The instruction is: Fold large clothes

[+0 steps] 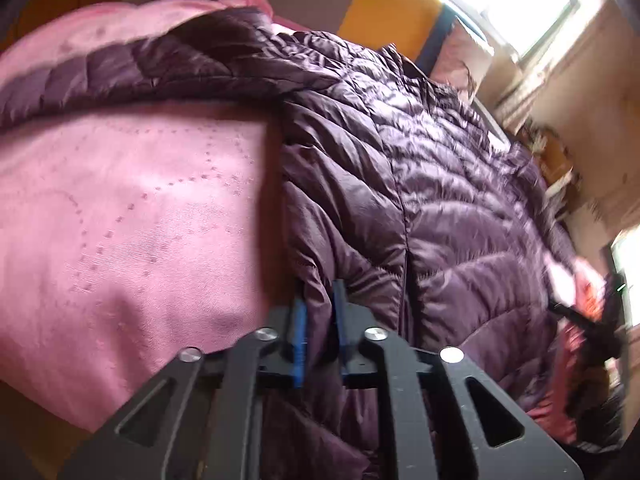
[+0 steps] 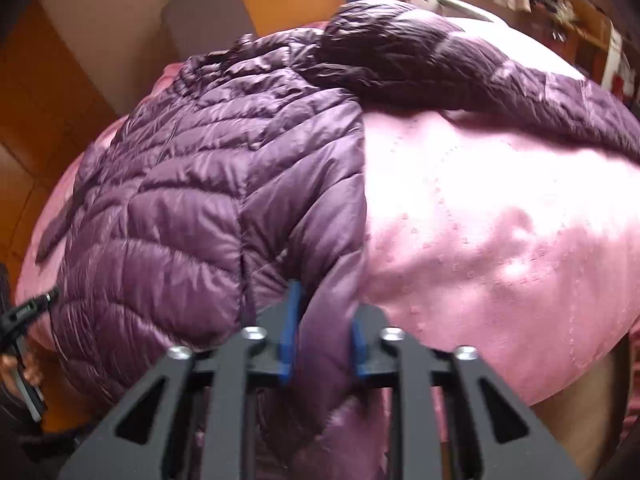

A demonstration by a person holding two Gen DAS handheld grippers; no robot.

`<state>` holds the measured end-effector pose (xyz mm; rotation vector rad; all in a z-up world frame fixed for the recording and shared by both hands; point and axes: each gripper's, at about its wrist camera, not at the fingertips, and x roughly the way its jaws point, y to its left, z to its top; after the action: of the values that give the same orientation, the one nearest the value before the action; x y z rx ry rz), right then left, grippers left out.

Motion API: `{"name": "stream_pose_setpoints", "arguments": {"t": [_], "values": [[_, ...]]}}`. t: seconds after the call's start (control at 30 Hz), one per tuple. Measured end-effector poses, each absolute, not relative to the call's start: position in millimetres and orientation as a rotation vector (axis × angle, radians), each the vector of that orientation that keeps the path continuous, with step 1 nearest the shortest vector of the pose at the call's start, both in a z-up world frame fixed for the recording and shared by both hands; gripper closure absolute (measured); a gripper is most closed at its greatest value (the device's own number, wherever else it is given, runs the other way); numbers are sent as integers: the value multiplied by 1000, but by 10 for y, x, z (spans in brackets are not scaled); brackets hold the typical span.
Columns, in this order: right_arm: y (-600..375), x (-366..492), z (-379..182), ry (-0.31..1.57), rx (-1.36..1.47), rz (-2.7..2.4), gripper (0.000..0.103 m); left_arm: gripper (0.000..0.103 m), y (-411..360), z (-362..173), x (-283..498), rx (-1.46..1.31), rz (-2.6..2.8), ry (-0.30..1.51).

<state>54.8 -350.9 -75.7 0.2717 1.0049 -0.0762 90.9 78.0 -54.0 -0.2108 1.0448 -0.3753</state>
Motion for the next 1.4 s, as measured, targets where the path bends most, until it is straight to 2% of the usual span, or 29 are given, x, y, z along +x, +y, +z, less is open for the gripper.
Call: {"name": "stream_pose_setpoints", "arguments": {"t": [0.17,0.23,0.27,0.3,0.33,0.37,0.53,0.83,1.07,1.17,1.23,1.3,1.37,1.4], "values": [[-3443,523,-842,1035,203,-114,92,96,890,-644,743,-272,-376,1062],[-3463,574,-792,1030,210,-126,85,92,980,-601,756,-317,-367,1047],[-3468,608,-762,1016,212,-138,80,82,1052,-567,784,-347,-361,1042],[-3471,619,-716,995,211,-146,66,63,1141,-538,805,-379,-341,1032],[-3460,649,-651,966,209,-153,55,51,1233,-497,830,-405,-304,1007],[-3430,684,-596,939,210,-155,50,34,1336,-459,820,-424,-265,979],[-3018,1099,-451,874,199,-57,35,33,2055,-337,1017,-536,-17,887],[-1806,1784,-469,857,73,163,25,33,3534,-263,1551,-635,349,764],[-1273,2116,-707,892,10,210,21,33,4109,-263,2138,-681,390,785],[-1160,2154,-788,884,-37,196,14,33,4201,-387,2363,-692,410,852],[-1144,2168,-830,882,-46,193,13,37,4279,-507,2465,-731,413,902],[-1165,2184,-858,885,-35,198,12,77,4333,-613,2509,-798,386,917],[-1176,2198,-885,886,-27,201,11,95,4300,-540,2446,-766,391,868],[-1183,2195,-891,884,-28,202,10,96,4277,-488,2399,-752,388,836]]}}
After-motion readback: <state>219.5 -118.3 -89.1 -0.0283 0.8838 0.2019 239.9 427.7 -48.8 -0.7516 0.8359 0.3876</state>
